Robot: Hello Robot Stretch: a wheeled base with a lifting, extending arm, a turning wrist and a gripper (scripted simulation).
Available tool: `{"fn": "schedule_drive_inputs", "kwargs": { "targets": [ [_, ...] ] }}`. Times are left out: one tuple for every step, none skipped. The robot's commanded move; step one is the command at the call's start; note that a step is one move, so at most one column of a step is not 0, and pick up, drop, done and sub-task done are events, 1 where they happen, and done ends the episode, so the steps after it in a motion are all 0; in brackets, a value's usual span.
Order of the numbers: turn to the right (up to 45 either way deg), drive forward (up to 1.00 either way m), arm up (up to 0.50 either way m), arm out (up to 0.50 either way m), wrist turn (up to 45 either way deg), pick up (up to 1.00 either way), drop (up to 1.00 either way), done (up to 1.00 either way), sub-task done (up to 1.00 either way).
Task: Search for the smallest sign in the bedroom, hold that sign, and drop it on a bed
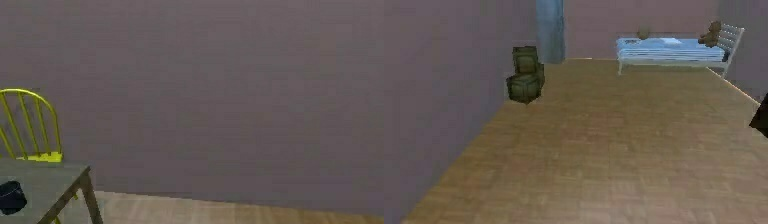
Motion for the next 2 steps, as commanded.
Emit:
{"fn": "schedule_drive_inputs", "kwargs": {
  "targets": [
    [-45.0,0.00,0.00,0.00,0.0,0.00,0.00,0.00,0.00],
    [-45.0,0.00,0.00,0.00,0.0,0.00,0.00,0.00,0.00]
  ]
}}
